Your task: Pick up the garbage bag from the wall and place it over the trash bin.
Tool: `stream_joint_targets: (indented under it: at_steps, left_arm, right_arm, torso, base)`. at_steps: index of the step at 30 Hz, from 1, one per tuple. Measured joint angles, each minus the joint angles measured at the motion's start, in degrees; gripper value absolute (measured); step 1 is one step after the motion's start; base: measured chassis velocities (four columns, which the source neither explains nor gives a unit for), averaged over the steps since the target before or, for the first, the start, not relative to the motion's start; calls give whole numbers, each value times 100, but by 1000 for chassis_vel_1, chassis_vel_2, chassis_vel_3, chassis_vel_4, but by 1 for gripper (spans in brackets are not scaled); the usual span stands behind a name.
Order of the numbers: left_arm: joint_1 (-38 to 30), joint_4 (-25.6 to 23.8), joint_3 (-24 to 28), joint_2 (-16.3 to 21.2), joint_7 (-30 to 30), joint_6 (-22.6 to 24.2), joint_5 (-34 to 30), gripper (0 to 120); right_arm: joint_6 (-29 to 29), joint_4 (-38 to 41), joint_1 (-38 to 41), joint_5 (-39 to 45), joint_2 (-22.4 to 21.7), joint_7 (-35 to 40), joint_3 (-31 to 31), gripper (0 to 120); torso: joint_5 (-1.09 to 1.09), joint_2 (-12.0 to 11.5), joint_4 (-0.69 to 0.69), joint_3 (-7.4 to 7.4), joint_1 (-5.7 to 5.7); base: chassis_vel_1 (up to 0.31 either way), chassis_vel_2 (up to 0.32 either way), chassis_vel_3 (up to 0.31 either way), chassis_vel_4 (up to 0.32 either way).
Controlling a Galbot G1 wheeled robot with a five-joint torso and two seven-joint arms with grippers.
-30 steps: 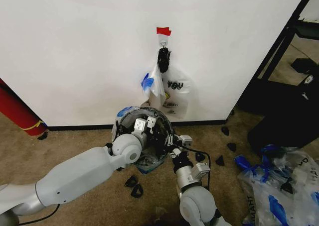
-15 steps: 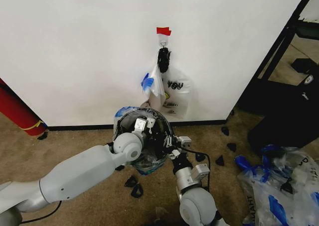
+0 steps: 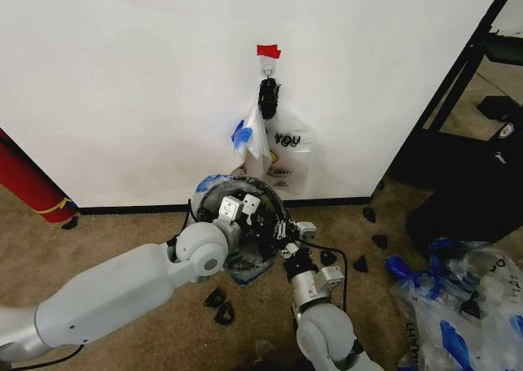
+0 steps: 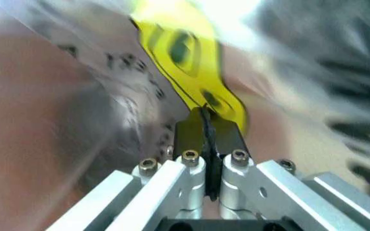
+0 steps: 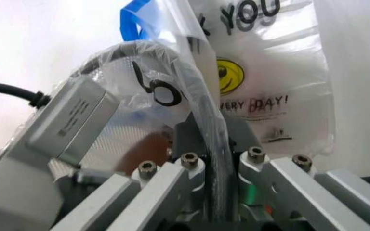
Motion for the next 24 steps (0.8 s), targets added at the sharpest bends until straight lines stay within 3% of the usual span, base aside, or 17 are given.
stream_joint_targets:
  at_steps: [11,24]
  left_arm:
    - [-51,359,222,-243,94,368,-177,0]
    - [-163,868,388,-460,49,398,-132,0]
  right_arm:
    - [5,166,-147,-42,-53,-48,-87,1]
    - [-9,207,-130,4,-35,-49,-130,1]
  torso:
    - [-1,0,0,0,0]
    - [-1,0,0,0,0]
  base:
    - [0,0,0,0]
    - [0,0,0,0]
